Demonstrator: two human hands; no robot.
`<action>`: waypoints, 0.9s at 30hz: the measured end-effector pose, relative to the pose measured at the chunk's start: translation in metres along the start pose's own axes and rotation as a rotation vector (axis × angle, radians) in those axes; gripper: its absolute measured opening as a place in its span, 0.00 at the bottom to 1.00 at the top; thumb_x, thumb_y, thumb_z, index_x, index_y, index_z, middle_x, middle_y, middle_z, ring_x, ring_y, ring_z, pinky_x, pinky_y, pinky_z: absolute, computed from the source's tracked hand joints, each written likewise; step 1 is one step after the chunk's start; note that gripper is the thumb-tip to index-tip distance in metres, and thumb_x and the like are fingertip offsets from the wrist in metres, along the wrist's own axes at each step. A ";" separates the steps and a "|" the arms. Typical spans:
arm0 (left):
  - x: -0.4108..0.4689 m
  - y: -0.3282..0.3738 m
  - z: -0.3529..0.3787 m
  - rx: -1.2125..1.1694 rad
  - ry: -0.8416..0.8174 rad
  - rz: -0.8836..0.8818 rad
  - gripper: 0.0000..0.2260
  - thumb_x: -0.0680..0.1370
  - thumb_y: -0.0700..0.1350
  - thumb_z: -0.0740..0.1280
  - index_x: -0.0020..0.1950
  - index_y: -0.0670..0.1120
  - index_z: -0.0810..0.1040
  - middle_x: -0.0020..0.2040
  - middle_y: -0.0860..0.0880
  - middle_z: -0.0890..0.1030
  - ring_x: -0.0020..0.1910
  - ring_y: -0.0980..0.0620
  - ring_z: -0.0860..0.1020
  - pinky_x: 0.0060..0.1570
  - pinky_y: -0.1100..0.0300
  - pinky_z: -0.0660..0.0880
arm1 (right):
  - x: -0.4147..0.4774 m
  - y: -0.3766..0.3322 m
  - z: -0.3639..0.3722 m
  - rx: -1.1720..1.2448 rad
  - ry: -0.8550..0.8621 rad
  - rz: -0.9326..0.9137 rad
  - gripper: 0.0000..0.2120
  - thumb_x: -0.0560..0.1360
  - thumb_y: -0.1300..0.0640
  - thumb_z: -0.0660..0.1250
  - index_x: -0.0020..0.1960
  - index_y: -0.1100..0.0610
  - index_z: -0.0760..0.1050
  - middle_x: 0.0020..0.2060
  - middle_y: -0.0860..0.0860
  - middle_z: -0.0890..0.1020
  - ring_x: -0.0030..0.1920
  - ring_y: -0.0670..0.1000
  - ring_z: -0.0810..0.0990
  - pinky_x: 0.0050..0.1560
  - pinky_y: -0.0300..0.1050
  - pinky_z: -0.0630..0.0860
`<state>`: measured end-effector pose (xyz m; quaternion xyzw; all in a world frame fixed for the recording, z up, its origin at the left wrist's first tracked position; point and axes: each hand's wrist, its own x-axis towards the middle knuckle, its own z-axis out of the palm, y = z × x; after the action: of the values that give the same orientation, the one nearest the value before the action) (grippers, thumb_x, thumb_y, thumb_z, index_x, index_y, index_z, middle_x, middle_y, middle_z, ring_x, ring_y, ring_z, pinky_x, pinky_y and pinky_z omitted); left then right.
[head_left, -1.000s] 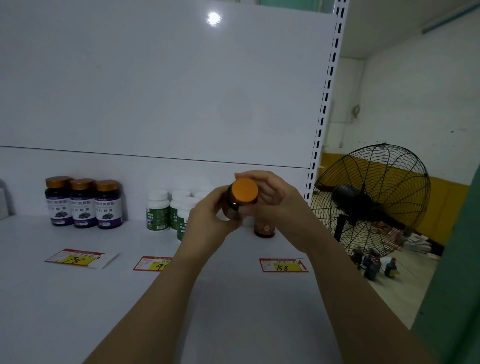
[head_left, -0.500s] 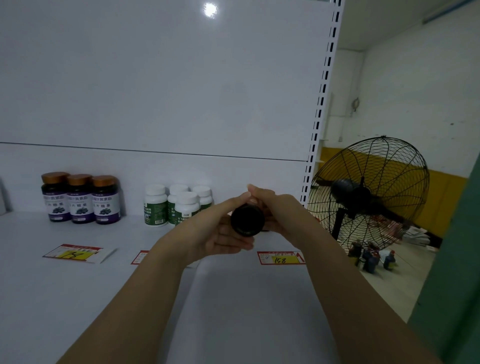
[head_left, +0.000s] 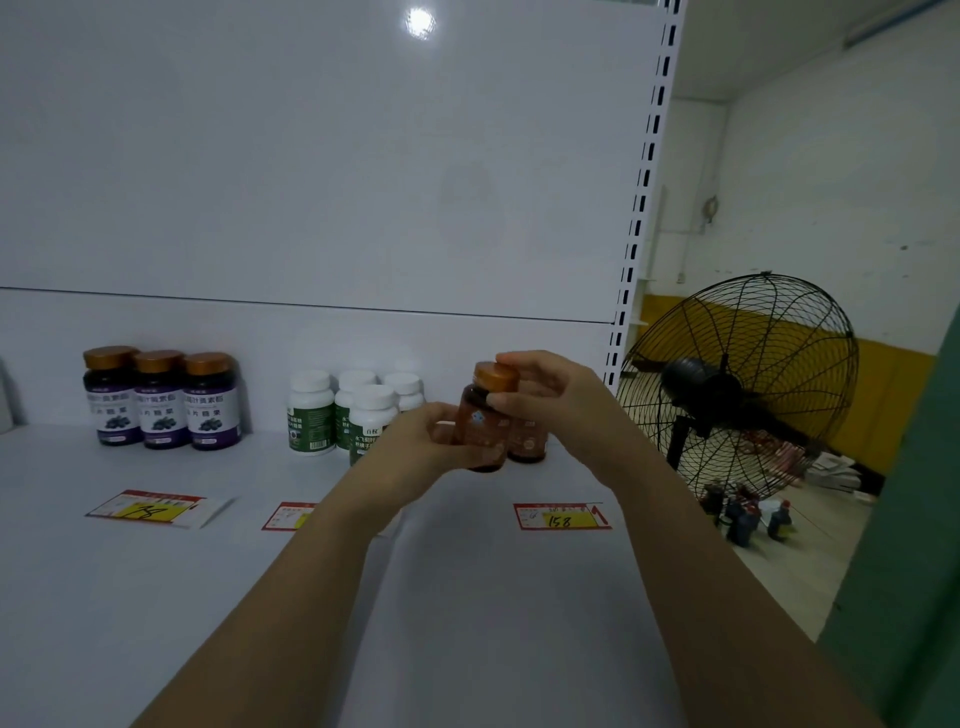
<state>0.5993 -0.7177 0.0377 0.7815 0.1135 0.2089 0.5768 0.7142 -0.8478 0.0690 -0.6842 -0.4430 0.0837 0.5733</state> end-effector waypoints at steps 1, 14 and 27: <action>0.002 -0.003 0.000 0.034 0.014 -0.002 0.17 0.71 0.41 0.74 0.58 0.44 0.77 0.49 0.50 0.85 0.48 0.56 0.82 0.47 0.68 0.75 | 0.001 0.001 0.001 -0.065 -0.002 0.000 0.21 0.71 0.57 0.73 0.63 0.52 0.75 0.56 0.50 0.81 0.58 0.49 0.79 0.58 0.46 0.78; 0.018 -0.018 0.018 0.522 0.102 -0.075 0.21 0.75 0.55 0.68 0.63 0.45 0.70 0.58 0.49 0.77 0.53 0.52 0.76 0.50 0.60 0.71 | 0.024 -0.014 0.008 -0.606 0.198 -0.049 0.16 0.75 0.49 0.68 0.58 0.56 0.78 0.53 0.50 0.80 0.49 0.45 0.72 0.48 0.36 0.68; 0.014 -0.027 0.035 0.925 -0.088 -0.033 0.28 0.83 0.53 0.52 0.77 0.40 0.47 0.78 0.44 0.50 0.77 0.48 0.50 0.74 0.57 0.49 | 0.074 0.015 0.023 -0.784 0.097 -0.068 0.12 0.76 0.53 0.65 0.56 0.60 0.76 0.50 0.56 0.80 0.48 0.52 0.75 0.45 0.40 0.69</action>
<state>0.6296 -0.7328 0.0059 0.9629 0.1825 0.0940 0.1749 0.7514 -0.7786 0.0782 -0.8392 -0.4364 -0.1432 0.2912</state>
